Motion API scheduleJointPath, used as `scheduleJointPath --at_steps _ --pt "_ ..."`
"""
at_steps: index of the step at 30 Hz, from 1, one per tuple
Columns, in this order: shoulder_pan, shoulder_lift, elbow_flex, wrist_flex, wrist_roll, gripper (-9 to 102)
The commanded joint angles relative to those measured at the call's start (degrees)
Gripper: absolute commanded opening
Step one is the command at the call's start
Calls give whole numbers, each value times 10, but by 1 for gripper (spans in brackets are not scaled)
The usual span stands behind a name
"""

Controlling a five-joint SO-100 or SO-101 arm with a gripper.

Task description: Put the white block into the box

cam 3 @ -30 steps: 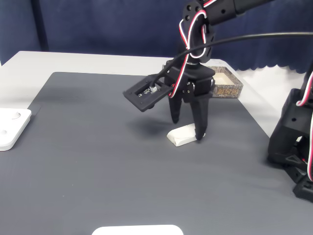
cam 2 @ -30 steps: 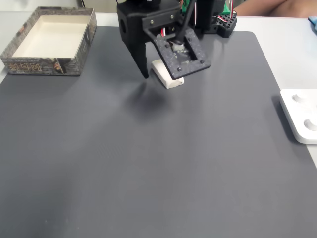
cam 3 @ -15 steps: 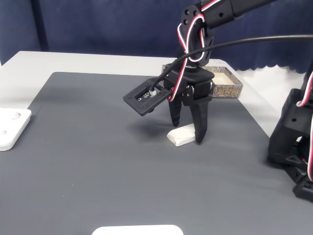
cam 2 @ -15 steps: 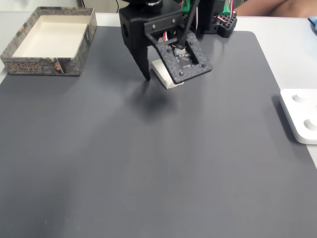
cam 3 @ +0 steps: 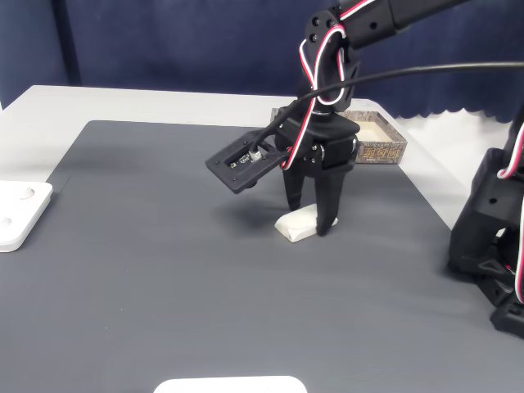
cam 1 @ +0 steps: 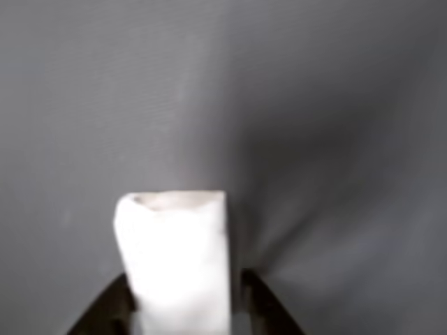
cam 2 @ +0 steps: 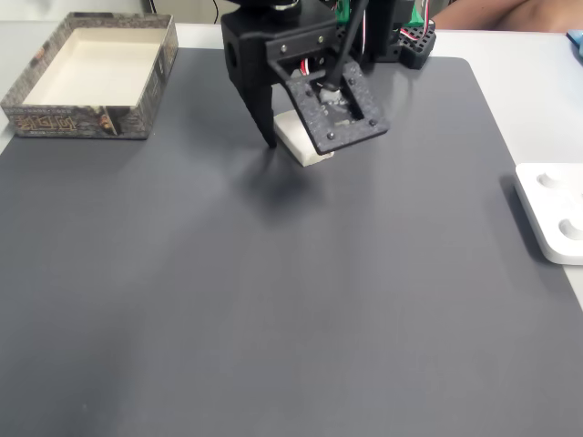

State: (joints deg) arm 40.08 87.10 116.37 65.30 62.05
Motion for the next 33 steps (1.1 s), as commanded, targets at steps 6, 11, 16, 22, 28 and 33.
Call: scheduleJointPath --at_steps 6,11,16,22,28,33 --pt "-27 -1 4 -9 -10 7" --pt "-33 0 2 -1 -14 1" --pt "-32 9 -7 35 -11 -2" --pt "-15 95 -11 82 -21 -2" --pt "27 170 -20 152 -44 -2" --pt "62 182 -75 210 -54 -2"
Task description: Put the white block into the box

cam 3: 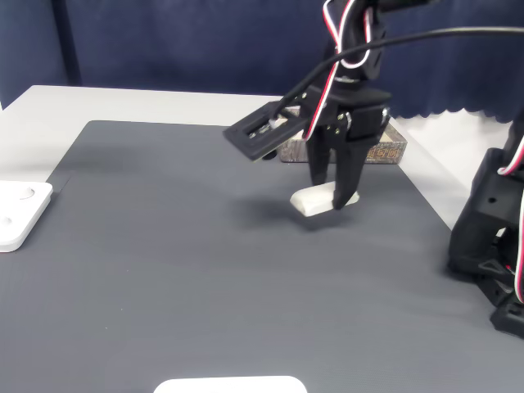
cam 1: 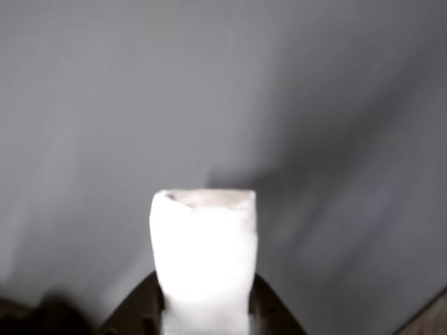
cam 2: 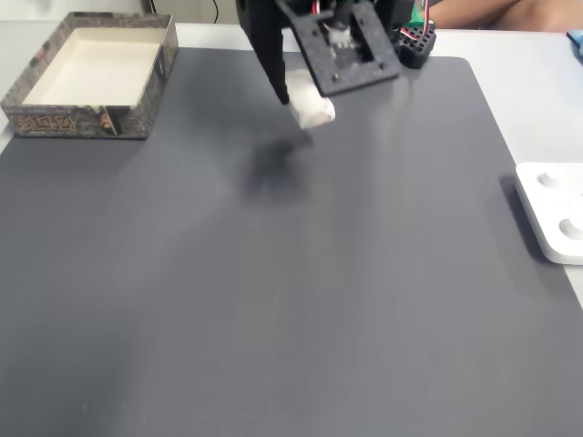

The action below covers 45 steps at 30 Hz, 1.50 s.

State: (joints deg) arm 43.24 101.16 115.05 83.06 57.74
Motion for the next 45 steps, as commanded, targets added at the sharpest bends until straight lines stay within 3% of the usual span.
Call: scheduleJointPath --at_steps 1,11,27,45 --pt "34 40 -76 40 -14 -2" --pt "122 -24 -261 90 -7 -2" --pt "358 -282 -568 104 135 -2" --pt "366 -468 -678 86 188 -2"
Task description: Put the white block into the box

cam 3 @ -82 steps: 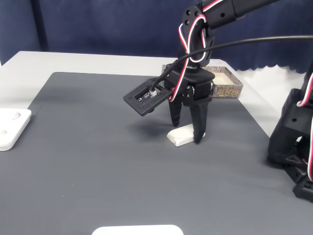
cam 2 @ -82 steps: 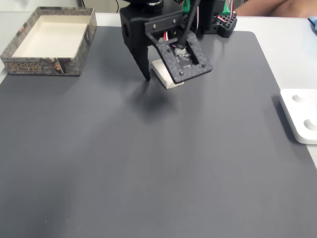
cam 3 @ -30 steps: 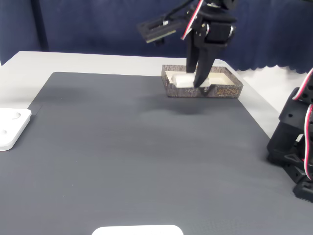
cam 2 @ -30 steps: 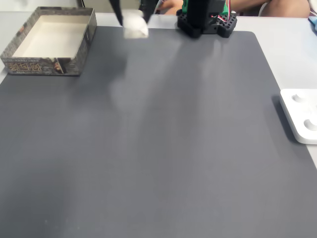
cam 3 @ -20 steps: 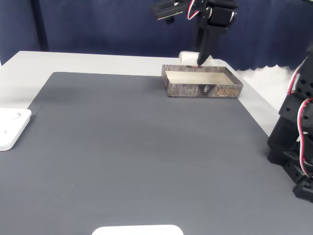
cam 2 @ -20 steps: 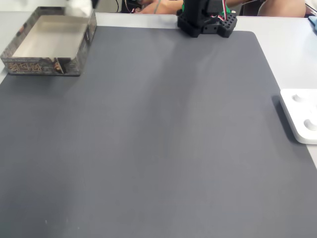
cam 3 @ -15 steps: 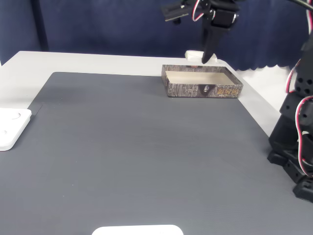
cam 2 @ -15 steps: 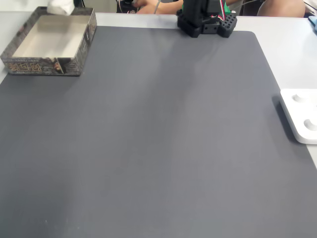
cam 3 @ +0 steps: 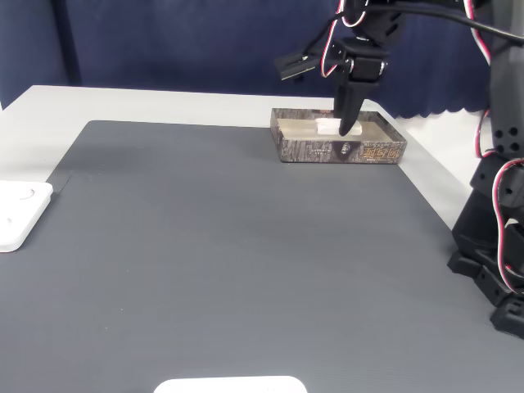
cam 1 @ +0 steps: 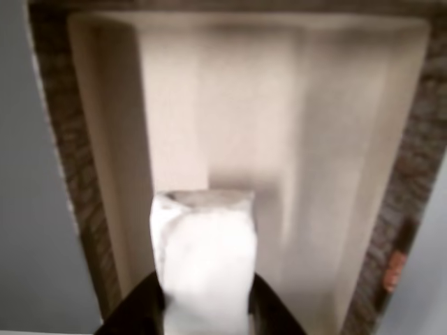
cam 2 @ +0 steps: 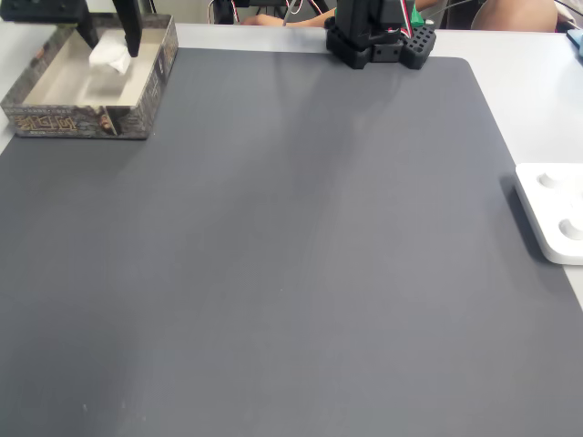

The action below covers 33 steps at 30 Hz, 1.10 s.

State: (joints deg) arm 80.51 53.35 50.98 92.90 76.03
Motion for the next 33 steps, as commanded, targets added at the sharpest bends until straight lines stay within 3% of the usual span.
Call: scheduleJointPath --at_steps 1,23,33 --pt "-5 11 -37 -13 5 -2" --pt "-18 -78 -115 -31 8 -1" --pt "-15 -90 -127 -30 -3 8"
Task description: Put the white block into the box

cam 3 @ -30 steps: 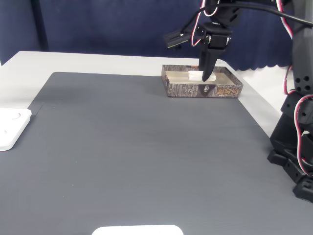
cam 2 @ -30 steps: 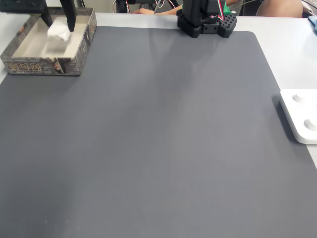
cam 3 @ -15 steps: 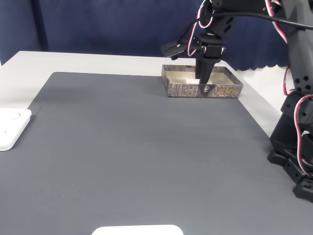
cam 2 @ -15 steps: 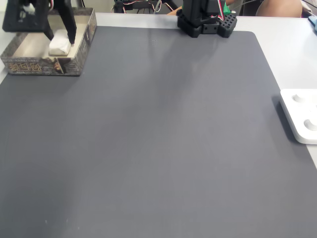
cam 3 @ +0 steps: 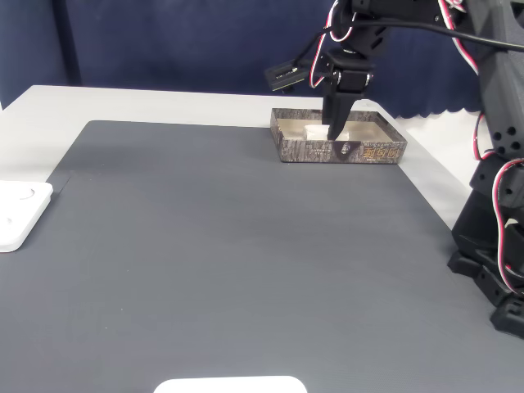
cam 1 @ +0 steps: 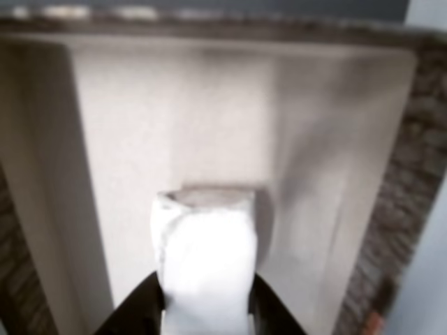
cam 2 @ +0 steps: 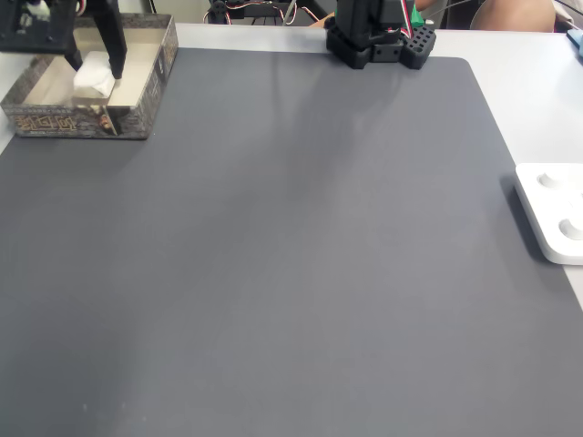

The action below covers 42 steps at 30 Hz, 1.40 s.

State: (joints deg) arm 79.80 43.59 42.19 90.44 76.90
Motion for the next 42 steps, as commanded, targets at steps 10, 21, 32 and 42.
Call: scheduleJointPath --at_steps 10,21,32,42 --pt "3 1 -45 -7 30 23" --pt "-10 54 -47 -30 38 32" --pt "-45 286 71 4 37 32" --pt "-105 495 263 40 -105 12"
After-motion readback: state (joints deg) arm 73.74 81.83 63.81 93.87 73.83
